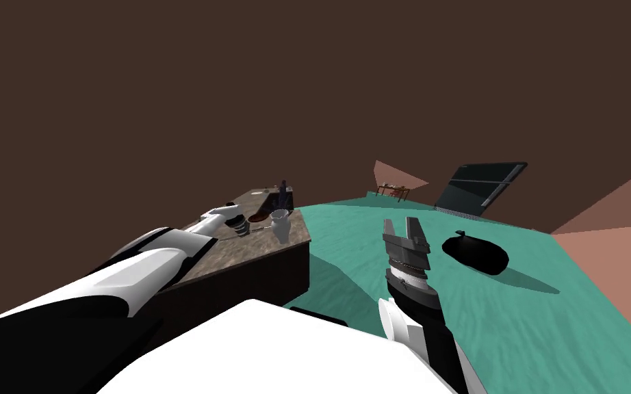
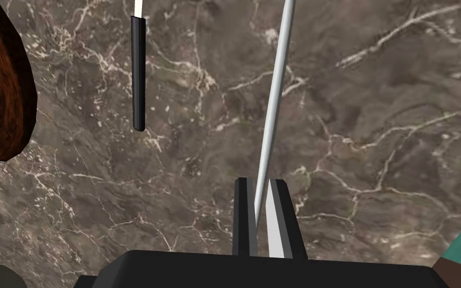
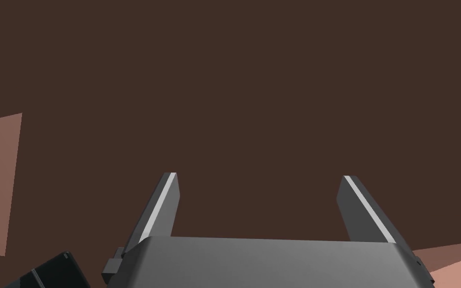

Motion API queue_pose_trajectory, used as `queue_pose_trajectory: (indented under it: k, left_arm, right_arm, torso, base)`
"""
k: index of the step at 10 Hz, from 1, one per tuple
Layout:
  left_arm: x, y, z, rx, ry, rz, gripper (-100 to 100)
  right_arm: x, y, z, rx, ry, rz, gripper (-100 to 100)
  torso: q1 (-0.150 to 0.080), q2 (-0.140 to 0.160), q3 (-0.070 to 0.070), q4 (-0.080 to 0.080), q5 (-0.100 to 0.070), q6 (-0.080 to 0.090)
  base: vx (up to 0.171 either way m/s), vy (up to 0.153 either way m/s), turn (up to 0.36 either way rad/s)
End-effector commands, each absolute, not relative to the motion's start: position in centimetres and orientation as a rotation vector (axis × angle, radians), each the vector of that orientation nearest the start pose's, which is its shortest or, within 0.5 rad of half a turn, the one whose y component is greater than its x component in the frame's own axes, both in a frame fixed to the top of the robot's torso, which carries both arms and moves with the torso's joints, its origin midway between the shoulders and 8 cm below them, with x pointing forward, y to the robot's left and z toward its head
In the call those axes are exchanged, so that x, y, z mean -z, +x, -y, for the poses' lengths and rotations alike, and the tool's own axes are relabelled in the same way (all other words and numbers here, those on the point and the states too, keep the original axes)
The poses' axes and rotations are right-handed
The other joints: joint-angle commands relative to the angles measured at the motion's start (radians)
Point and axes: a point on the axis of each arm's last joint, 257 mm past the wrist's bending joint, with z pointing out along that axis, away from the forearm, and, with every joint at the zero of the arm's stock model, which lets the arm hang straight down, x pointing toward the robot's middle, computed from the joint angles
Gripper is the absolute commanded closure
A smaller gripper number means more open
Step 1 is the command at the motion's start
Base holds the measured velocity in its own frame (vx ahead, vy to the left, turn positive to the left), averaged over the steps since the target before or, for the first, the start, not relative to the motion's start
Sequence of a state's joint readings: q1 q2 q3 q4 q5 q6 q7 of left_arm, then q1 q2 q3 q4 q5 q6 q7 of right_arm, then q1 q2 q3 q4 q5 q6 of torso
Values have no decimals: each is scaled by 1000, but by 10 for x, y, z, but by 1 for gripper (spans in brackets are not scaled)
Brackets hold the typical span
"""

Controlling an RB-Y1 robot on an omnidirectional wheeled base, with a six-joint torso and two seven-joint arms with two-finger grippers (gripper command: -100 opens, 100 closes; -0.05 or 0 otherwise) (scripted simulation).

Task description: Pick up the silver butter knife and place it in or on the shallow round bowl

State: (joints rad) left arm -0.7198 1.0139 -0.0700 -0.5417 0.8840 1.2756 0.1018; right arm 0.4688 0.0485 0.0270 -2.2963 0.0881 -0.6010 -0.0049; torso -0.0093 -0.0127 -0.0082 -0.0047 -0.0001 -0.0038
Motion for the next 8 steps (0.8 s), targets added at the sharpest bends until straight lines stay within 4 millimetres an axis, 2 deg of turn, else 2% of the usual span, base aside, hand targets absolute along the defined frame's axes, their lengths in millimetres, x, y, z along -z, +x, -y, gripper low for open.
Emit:
queue_pose_trajectory:
  k: [1, 3, 4, 6, 7, 8]
  left_arm:
    - [259, 436, -628, 268, -2578, -1280, 100]
    - [244, 421, -663, 238, -2518, -1270, 100]
    - [244, 421, -663, 234, -2503, -1296, 100]
    - [231, 401, -698, 191, -2448, -1288, 100]
    - [224, 410, -695, 205, -2422, -1303, 100]
    - [228, 405, -697, 193, -2426, -1313, 100]
  right_arm:
    - [-59, 326, 256, -1319, 523, -522, 0]
    - [-59, 326, 256, -1319, 523, -522, 0]
    - [-59, 326, 256, -1319, 523, -522, 0]
    - [-59, 326, 256, -1319, 523, -522, 0]
    - [-59, 326, 256, -1319, 523, -522, 0]
    - [-59, 326, 256, -1319, 523, -522, 0]
  torso:
    - [0, 0, 0, 0, 0, 0]
    - [0, 0, 0, 0, 0, 1]
    - [-3, -1, -1, 0, -1, 0]
    - [-1, -2, -1, 0, -1, 1]
    - [-4, -4, -3, -1, -1, 0]
    - [-1, -4, -2, -1, -1, 4]
  base:
    - [96, -165, 119]
    - [111, -206, 190]
    - [94, -183, 138]
    - [156, -214, 214]
    - [124, -172, 154]
    - [52, -53, -53]
